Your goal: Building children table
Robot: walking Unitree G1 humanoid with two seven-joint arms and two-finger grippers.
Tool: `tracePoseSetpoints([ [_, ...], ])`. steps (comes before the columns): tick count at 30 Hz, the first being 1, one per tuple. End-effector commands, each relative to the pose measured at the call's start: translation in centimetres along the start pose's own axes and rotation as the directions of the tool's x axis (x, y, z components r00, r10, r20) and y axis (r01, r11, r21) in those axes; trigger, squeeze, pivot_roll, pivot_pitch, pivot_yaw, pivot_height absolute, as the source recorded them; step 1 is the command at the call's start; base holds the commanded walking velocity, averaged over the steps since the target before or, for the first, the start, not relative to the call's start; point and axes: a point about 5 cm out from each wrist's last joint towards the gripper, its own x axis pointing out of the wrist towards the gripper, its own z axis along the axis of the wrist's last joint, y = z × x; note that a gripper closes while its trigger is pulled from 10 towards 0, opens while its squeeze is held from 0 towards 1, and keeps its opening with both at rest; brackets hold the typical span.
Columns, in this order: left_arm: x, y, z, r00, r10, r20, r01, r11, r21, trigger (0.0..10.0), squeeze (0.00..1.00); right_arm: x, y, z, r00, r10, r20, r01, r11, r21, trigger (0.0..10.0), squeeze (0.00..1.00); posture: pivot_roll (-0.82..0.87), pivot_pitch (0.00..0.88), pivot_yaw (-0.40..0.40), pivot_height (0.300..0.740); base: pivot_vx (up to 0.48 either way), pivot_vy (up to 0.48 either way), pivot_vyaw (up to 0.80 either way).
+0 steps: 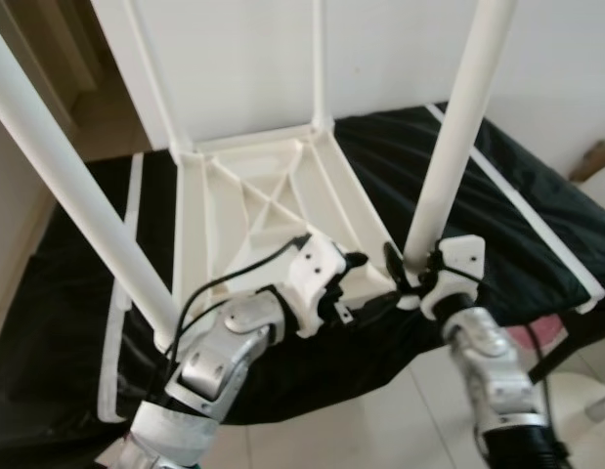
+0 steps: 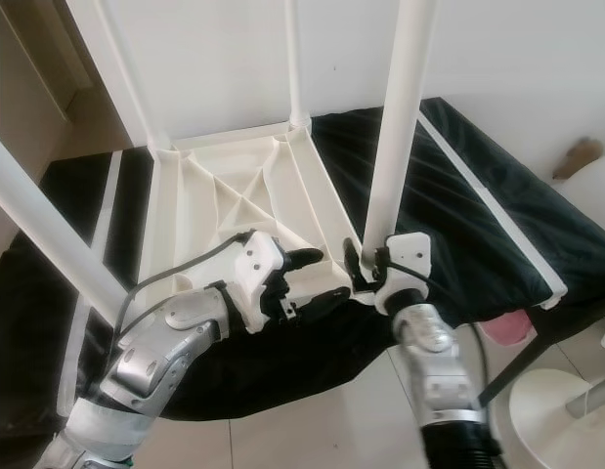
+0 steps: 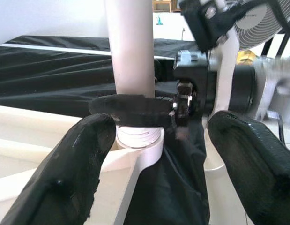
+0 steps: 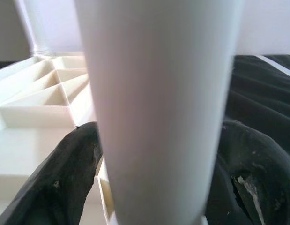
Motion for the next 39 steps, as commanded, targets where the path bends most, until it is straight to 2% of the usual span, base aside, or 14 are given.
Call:
tracePoseSetpoints([
  [1,0.1,-0.4,0.2,0.998,-0.068,-0.004,0.068,0.998,0.000,10.0,0.00,0.4,0.4,0.2,0.995,0.101,-0.003,-0.101,0.995,0.011,10.0,0.00,-0.07,0.000,0.082,0.740,0.000,0.000,0.00],
  [9,0.2,-0.2,0.5,0.997,-0.076,-0.002,0.076,0.997,0.010,10.0,0.00,1.7,-0.4,-0.8,0.944,0.301,-0.133,-0.313,0.947,-0.076,10.0,0.00,-0.07,0.000,0.096,0.740,0.000,0.000,0.00],
  [10,0.2,-0.2,0.5,0.997,-0.076,-0.001,0.076,0.997,0.011,10.0,0.00,1.7,-0.3,-1.2,0.935,0.316,-0.158,-0.331,0.941,-0.075,8.1,0.00,-0.07,0.000,0.096,0.740,0.000,0.000,0.00],
  [11,0.2,-0.1,0.6,0.997,-0.076,-0.001,0.076,0.997,0.012,10.0,0.00,1.6,-0.4,-1.5,0.928,0.331,-0.173,-0.347,0.935,-0.071,8.1,0.00,-0.07,0.000,0.096,0.740,0.000,0.000,0.00],
  [12,0.2,-0.1,0.6,0.997,-0.076,-0.001,0.076,0.997,0.013,10.0,0.00,1.5,-0.4,-1.7,0.921,0.342,-0.185,-0.360,0.930,-0.070,6.3,0.00,-0.07,0.000,0.096,0.740,0.000,0.000,0.00],
  [13,0.2,-0.1,0.6,0.997,-0.076,0.000,0.076,0.997,0.014,10.0,0.00,1.5,-0.4,-1.8,0.917,0.349,-0.191,-0.367,0.927,-0.070,0.9,0.00,-0.07,0.000,0.096,0.740,0.000,0.000,0.00],
  [14,0.2,-0.1,0.7,0.997,-0.073,-0.001,0.073,0.997,0.016,10.0,0.00,1.3,-0.4,-2.1,0.910,0.360,-0.205,-0.380,0.923,-0.066,0.0,0.00,-0.07,0.000,0.096,0.740,0.000,0.000,0.00],
  [27,0.0,0.2,0.9,0.998,-0.061,0.001,0.061,0.998,0.019,10.0,0.00,1.0,-1.1,-2.7,0.896,0.384,-0.224,-0.405,0.913,-0.056,0.0,0.00,-0.05,0.000,0.094,0.740,0.000,0.000,0.00],
  [28,0.1,0.2,0.9,0.998,-0.062,0.002,0.062,0.998,0.020,10.0,0.00,0.9,-1.2,-2.7,0.902,0.369,-0.225,-0.390,0.919,-0.057,0.9,0.00,-0.05,0.000,0.095,0.740,0.000,0.000,0.00],
  [30,0.1,0.2,0.9,0.998,-0.062,0.002,0.062,0.998,0.020,10.0,0.00,0.9,-1.2,-2.7,0.902,0.369,-0.225,-0.390,0.919,-0.057,0.9,0.00,-0.05,0.000,0.095,0.740,0.000,0.000,0.00],
  [31,0.2,0.3,0.9,0.998,-0.062,0.003,0.062,0.998,0.020,10.0,0.00,0.9,-1.3,-2.7,0.909,0.352,-0.222,-0.373,0.926,-0.061,10.0,0.00,-0.05,0.000,0.092,0.740,0.000,0.000,0.00],
  [33,0.2,0.2,0.9,0.998,-0.063,0.003,0.063,0.998,0.020,10.0,0.00,0.8,-1.3,-2.6,0.923,0.313,-0.222,-0.336,0.939,-0.073,10.0,0.00,-0.05,0.000,0.092,0.740,0.000,0.000,0.00],
  [36,0.2,0.1,0.8,0.998,-0.063,0.003,0.063,0.998,0.013,10.0,0.00,0.7,-1.4,-2.7,0.962,0.147,-0.229,-0.171,0.981,-0.087,10.0,0.00,-0.06,0.000,0.089,0.740,0.000,0.000,0.00],
  [39,0.2,0.0,0.8,0.998,-0.063,0.004,0.063,0.998,0.010,10.0,0.00,0.7,-1.3,-2.9,0.969,0.085,-0.233,-0.106,0.991,-0.083,10.0,0.00,-0.06,0.000,0.089,0.740,0.000,0.000,0.00],
])
